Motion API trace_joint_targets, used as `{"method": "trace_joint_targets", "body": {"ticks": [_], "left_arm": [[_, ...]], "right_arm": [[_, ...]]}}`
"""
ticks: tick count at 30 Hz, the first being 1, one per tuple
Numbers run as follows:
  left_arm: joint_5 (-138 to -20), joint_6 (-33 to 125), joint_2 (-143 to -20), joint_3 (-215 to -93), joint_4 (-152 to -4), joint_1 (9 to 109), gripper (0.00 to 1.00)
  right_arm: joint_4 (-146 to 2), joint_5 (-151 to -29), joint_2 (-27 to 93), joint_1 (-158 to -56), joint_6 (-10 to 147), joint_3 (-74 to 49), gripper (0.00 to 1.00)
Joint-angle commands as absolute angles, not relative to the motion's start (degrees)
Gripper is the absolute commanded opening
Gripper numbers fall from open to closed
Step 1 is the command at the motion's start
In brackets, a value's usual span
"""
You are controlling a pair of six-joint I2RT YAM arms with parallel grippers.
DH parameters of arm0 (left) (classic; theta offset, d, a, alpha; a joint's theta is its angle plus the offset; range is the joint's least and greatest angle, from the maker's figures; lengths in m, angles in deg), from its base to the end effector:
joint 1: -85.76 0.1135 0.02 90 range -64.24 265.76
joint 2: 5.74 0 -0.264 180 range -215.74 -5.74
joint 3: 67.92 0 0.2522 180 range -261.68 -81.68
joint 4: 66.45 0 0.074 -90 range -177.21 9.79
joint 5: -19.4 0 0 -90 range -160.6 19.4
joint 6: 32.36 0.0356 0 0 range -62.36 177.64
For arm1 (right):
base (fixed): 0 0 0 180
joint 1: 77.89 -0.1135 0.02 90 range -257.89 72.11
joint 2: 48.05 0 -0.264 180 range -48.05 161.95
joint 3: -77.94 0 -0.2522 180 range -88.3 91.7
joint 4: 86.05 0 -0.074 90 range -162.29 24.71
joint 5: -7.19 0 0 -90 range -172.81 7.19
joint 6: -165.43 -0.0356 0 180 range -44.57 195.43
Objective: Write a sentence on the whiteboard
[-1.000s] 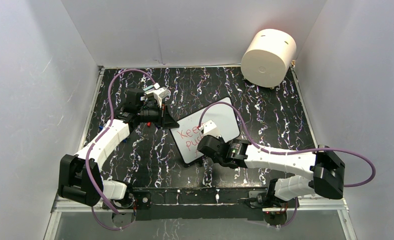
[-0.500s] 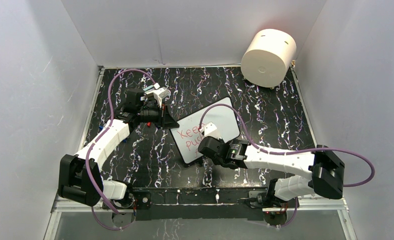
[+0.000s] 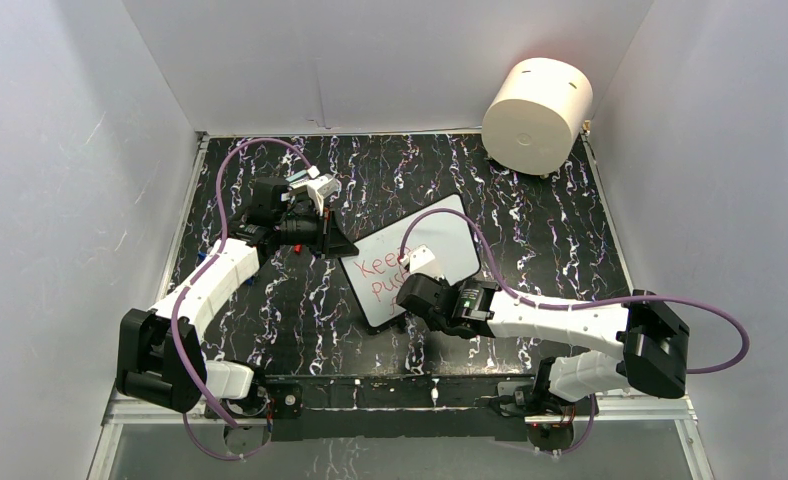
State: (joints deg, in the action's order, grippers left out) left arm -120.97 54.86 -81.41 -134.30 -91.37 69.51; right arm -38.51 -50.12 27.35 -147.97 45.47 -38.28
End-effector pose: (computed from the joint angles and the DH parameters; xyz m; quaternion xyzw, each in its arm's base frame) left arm 0.2645 -0.1057 0.2742 0.2915 0.7709 -0.4409 0.3554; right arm 0.1045 0.2320 0.2289 -0.2470 0.8946 0.0212 0.3718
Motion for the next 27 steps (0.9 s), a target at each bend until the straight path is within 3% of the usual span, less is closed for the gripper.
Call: {"method": "trace_joint_targets", "body": {"ticks": [1,27], "left_arm": [[-113.8,56.3,-83.6,-133.4,-95.1,69.1,0.00],[-113.4,56.5,-83.5,-133.4,-95.3,69.1,0.00]], "right_arm": [[-40.4,-46.9,27.0,-147.0,45.5,-37.4,0.00],[-42.6,-44.8,25.3,-145.8,49.5,-34.4,0.00]]}}
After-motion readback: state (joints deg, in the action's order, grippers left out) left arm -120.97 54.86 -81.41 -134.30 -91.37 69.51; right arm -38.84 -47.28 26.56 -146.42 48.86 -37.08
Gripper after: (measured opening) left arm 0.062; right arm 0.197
